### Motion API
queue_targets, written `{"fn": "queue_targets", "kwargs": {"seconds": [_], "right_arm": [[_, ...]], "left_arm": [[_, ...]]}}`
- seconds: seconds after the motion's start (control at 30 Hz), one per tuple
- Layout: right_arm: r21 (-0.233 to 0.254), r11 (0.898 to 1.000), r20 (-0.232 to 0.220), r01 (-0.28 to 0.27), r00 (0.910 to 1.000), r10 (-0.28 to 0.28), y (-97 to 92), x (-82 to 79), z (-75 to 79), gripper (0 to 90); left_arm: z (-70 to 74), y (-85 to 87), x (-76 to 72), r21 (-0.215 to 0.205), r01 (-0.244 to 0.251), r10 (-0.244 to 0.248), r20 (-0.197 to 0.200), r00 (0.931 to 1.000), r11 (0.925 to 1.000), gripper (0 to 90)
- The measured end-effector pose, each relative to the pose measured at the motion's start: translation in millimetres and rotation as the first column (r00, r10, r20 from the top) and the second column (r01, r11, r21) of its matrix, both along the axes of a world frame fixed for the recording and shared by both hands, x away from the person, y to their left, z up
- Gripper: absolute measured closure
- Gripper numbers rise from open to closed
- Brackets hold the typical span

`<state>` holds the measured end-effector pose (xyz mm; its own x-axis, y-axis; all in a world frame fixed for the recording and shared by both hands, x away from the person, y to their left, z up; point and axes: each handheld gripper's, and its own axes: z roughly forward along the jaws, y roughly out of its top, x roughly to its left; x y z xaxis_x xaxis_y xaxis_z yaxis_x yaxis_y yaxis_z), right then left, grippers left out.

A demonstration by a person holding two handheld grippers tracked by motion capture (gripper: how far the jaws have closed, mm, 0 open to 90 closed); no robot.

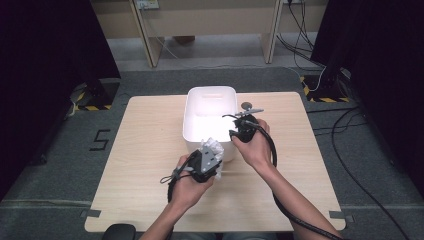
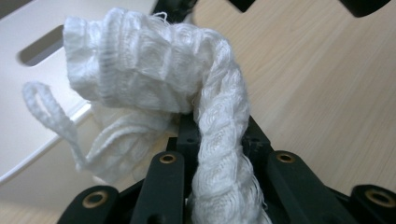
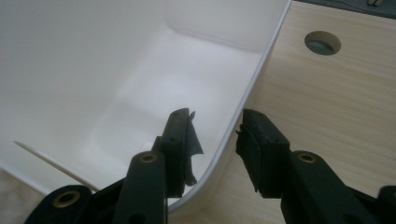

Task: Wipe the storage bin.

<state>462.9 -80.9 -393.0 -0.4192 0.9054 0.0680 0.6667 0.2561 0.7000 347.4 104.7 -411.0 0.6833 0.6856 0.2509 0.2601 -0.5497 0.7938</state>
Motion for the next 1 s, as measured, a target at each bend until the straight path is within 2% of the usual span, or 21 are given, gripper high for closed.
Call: {"fn": "queue_targets", "kwargs": {"seconds": [0.1,0.2,0.23,0.27,0.33,0.43,0.5,0.53,0.6,0.63,0.67,0.8,0.83,0.87,0.93,0.97,1.0], "right_arm": [[0.0,1.0,0.002,0.002,1.0,-0.002,0.2,0.5,-0.2,64.7],[-0.003,1.0,0.002,0.003,1.0,-0.003,0.2,1.3,-0.3,66.0],[-0.005,1.0,0.003,0.002,1.0,-0.002,0.3,1.5,-0.3,66.4],[-0.01,1.0,0.005,-0.001,1.0,0.001,0.3,1.7,-0.4,66.8],[-0.017,1.0,0.007,-0.001,1.0,0.002,0.8,2.0,-0.3,68.1],[-0.022,1.0,0.006,-0.006,1.0,0.006,1.1,3.0,-0.2,70.3],[-0.028,1.0,0.004,-0.014,0.9999,0.014,0.7,4.1,-0.2,72.6],[-0.032,0.999,0.002,-0.017,0.9999,0.017,0.6,4.5,-0.1,74.0],[-0.043,0.999,-0.004,-0.025,0.9997,0.025,0.1,5.7,-0.1,77.1],[-0.049,0.998,-0.006,-0.033,0.9995,0.032,-0.2,6.4,-0.3,78.8],[-0.054,0.998,-0.01,-0.04,0.9992,0.039,-0.8,7.0,-0.4,80.5],[-0.096,0.993,-0.028,-0.074,0.997,0.072,-5.4,8.6,-1.6,86.9],[-0.096,0.993,-0.028,-0.074,0.997,0.072,-5.4,8.6,-1.6,86.9],[-0.098,0.99,-0.036,-0.103,0.9943,0.1,-9.9,10.8,-1.1,87.5],[-0.103,0.988,-0.043,-0.116,0.9928,0.112,-13.5,12.3,-0.3,87.2],[-0.107,0.987,-0.04,-0.116,0.9929,0.112,-15.9,13.1,-0.2,84.5],[-0.106,0.989,-0.03,-0.106,0.9942,0.103,-18.1,13.3,-0.4,78.1]], "left_arm": [[6.3,22.7,-12.0,0.007,-0.039,0.038,0.027,0.9989,0.9992,74.5],[10.7,42.6,-20.1,-0.016,-0.077,0.078,0.038,0.9963,0.9969,74.5],[10.7,42.6,-20.1,-0.016,-0.077,0.078,0.038,0.9963,0.9969,74.5],[13.5,56.7,-23.2,-0.034,-0.108,0.109,0.032,0.9935,0.9936,74.6],[17.2,69.0,-25.3,-0.033,-0.139,0.14,0.044,0.9891,0.9898,74.5],[22.9,86.0,-29.3,-0.042,-0.179,0.181,0.061,0.9816,0.983,74.5],[24.5,90.0,-30.5,-0.044,-0.187,0.19,0.063,0.9799,0.9814,74.5],[28.6,100.7,-33.4,-0.05,-0.216,0.219,0.073,0.973,0.9752,74.5],[31.9,108.6,-34.4,-0.058,-0.236,0.24,0.082,0.9673,0.9701,74.6],[31.9,108.6,-34.4,-0.058,-0.236,0.24,0.082,0.9673,0.9701,74.5],[35.0,116.6,-35.2,-0.061,-0.264,0.269,0.095,0.9584,0.9625,74.5],[37.6,132.5,-31.6,-0.056,-0.31,0.315,0.092,0.9448,0.9489,74.5],[37.6,132.5,-31.6,-0.056,-0.31,0.315,0.092,0.9448,0.9489,74.5],[35.6,138.1,-25.4,-0.055,-0.326,0.329,0.084,0.9405,0.9439,74.5],[31.4,143.6,-14.7,-0.048,-0.339,0.341,0.072,0.9371,0.9397,74.5],[31.4,143.6,-14.7,-0.048,-0.339,0.341,0.072,0.9371,0.9397,74.5],[25.9,149.9,1.0,-0.044,-0.357,0.359,0.059,0.9314,0.933,74.5]]}}
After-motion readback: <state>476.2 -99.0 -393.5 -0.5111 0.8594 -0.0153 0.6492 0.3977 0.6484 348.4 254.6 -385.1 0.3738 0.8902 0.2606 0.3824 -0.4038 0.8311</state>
